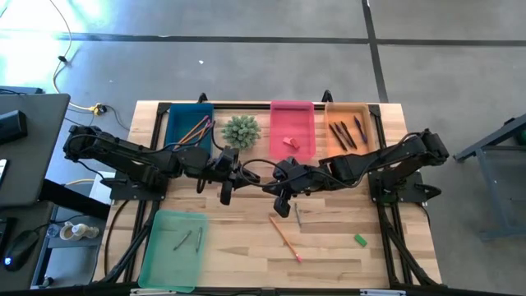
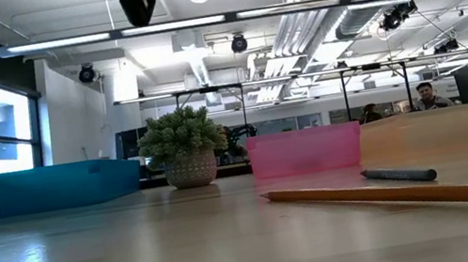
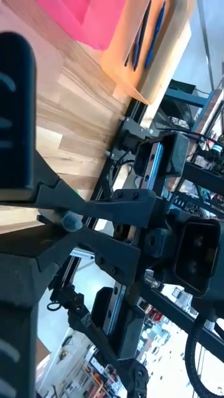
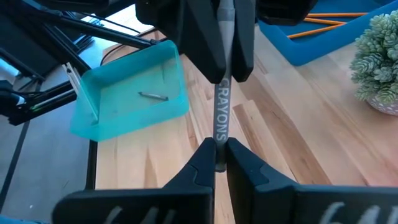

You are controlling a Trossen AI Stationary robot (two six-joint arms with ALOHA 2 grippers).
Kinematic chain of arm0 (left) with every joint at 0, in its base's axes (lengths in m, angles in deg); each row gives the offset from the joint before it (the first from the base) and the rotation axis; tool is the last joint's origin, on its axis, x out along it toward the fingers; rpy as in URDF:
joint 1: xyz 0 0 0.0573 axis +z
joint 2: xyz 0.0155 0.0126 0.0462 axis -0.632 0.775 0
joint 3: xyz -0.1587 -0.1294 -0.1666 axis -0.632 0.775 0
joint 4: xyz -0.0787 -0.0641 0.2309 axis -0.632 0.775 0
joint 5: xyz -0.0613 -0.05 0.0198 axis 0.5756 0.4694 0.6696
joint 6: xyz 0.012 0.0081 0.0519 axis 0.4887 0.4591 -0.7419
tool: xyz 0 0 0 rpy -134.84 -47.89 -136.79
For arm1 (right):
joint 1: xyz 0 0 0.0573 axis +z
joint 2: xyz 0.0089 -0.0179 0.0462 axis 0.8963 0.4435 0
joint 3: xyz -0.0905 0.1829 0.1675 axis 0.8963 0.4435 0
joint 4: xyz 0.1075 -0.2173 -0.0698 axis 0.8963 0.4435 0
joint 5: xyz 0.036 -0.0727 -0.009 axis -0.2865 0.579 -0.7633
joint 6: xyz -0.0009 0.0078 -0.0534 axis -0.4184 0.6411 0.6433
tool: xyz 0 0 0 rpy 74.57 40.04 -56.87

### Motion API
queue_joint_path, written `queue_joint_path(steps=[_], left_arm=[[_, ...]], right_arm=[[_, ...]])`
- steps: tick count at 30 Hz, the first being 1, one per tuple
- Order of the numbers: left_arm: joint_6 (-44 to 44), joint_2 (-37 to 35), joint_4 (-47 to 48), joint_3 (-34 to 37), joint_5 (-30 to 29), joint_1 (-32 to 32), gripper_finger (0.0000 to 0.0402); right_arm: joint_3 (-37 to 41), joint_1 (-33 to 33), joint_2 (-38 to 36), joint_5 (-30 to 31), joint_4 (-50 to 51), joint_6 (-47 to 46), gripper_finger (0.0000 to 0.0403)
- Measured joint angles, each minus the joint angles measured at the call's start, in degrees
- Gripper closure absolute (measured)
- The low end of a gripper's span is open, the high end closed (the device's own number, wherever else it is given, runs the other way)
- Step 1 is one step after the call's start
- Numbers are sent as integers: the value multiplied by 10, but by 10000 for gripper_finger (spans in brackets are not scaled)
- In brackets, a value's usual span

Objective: Sort crayons/erasers/pens/pencils in bins
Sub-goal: Put the gray crayon into the green bin

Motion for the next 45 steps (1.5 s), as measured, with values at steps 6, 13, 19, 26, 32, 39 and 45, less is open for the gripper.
queue_joint_path(steps=[6, 13, 19, 26, 32, 39, 45], left_arm=[[0, 0, 12, 0, 0, -1, 387], [1, -16, 123, -3, -5, -2, 391], [37, -48, 296, -29, -8, -13, 391], [111, -82, 495, -60, -8, -61, 391], [232, -99, 613, -61, -8, -142, 391], [376, -99, 678, -61, -12, -254, 391], [512, -94, 683, -57, -24, -330, 391]], right_arm=[[0, 0, 0, -11, 19, -2, 349], [0, -2, 0, -40, 70, -43, 245], [0, -3, 0, -55, 138, -61, 210], [0, -3, 0, -43, 229, -61, 216], [0, -3, 0, -18, 299, -61, 230], [0, -3, 0, -16, 348, -58, 241], [0, -3, 0, -16, 396, -56, 242]])
